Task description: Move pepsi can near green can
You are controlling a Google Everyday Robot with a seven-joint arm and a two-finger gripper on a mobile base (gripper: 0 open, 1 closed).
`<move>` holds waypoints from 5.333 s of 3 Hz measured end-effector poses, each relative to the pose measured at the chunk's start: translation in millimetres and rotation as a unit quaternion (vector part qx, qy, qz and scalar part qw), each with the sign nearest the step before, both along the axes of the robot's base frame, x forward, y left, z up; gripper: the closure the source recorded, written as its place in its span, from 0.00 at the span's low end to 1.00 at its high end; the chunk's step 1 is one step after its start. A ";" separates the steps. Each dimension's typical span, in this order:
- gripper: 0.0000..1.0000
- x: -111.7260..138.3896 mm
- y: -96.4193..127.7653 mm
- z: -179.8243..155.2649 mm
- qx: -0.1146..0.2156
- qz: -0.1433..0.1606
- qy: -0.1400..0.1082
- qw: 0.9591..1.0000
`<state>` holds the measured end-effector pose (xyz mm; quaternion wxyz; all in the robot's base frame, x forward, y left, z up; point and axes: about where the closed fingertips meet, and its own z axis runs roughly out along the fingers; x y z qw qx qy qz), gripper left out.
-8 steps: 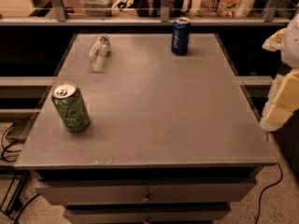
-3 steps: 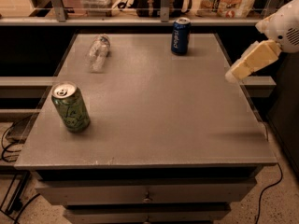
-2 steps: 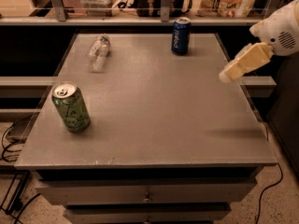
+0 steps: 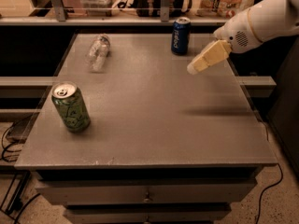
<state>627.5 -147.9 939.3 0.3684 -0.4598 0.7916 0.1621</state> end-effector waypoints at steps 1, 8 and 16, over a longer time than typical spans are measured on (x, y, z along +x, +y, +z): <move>0.00 33.4 22.0 -20.0 0.034 -0.006 0.022 0.999; 0.41 194.5 41.9 -16.0 0.137 -0.143 -0.030 0.980; 1.00 6.9 165.0 33.0 0.089 0.239 -0.001 0.967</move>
Offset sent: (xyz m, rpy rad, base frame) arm 0.1061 0.0516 -0.0412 0.1529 0.0916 -0.0795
